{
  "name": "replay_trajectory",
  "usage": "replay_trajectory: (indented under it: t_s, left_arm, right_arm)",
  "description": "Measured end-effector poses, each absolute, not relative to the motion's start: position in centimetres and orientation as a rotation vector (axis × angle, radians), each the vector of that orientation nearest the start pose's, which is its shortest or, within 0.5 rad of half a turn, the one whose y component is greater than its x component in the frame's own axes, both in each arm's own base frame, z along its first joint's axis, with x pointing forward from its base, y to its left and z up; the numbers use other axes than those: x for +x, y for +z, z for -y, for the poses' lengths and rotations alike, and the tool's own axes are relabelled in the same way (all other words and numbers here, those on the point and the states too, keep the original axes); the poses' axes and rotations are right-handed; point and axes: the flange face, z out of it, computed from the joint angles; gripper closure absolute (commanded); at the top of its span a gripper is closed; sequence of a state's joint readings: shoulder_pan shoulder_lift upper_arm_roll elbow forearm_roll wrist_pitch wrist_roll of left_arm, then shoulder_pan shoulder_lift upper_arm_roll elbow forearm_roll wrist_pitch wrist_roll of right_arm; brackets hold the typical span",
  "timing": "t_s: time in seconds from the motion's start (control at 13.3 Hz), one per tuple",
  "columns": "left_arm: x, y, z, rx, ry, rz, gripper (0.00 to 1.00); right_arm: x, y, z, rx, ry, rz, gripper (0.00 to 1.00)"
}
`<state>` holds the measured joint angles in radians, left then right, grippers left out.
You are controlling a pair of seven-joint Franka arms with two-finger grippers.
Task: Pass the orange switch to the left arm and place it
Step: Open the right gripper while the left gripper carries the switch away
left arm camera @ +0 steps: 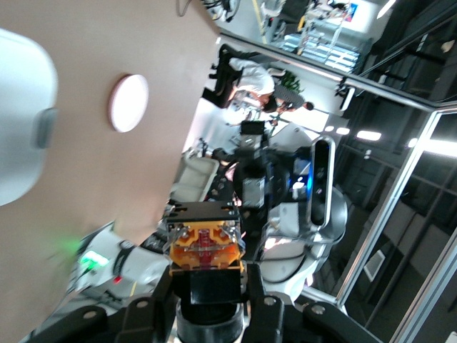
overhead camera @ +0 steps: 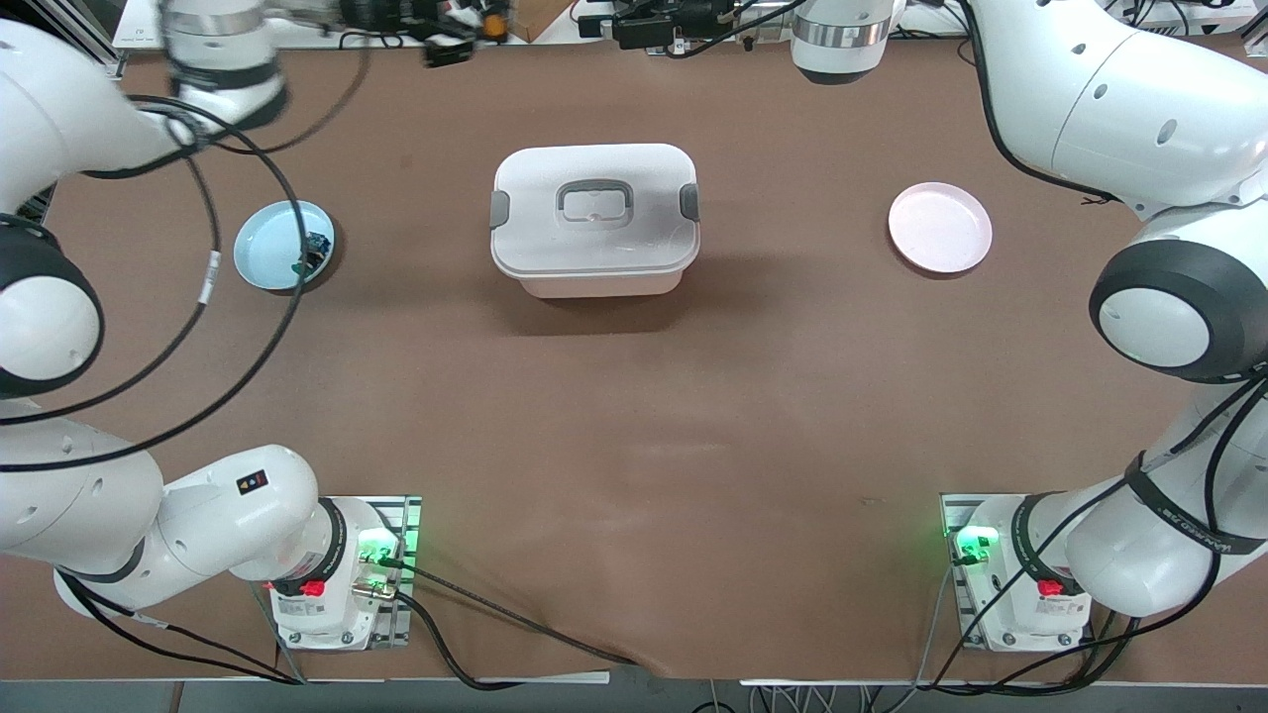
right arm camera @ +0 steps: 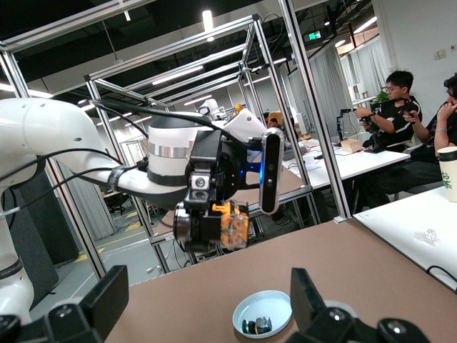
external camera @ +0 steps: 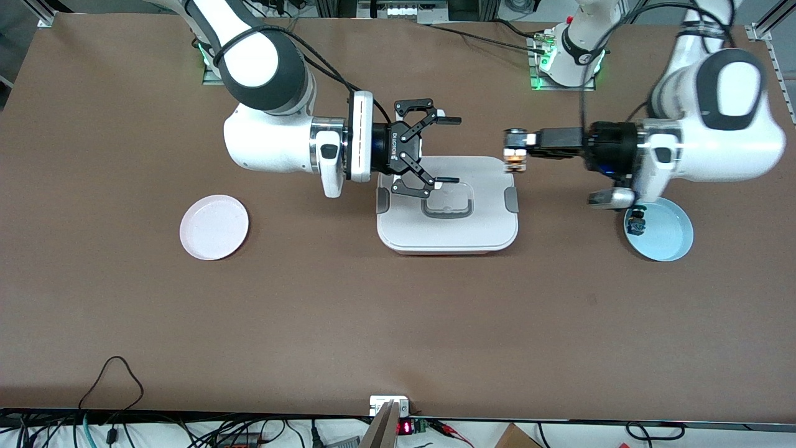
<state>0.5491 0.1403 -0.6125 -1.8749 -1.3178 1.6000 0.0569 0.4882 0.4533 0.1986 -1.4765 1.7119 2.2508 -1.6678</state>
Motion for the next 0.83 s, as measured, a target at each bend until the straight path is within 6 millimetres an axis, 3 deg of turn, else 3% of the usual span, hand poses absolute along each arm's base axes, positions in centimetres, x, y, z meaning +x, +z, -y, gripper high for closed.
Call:
replay_trajectory:
  t_s: [0.23,0.38,0.6,0.83]
  left_arm:
    - [55.5,49.5,2.1,1.985,-0.439,-0.166,1.0]
    - [54.2,49.0,-2.4,2.242,-0.513,-0.15,1.0]
    - [52.9,46.9,-5.8,2.601,-0.65,-0.133,1.0]
    - [52.3,42.7,-8.9,2.922,-0.706,-0.123,1.0]
  right_arm:
    - [57.2,49.0,-45.1,-1.404,-0.985,0.99,0.0]
    - [58.4,49.2,-43.4,-1.417,-1.005,0.988,0.0]
    - [60.7,48.9,-39.3,-1.408,-1.003,0.997,0.0]
    - [63.2,46.7,-32.9,-1.449,-0.966,1.049,0.0]
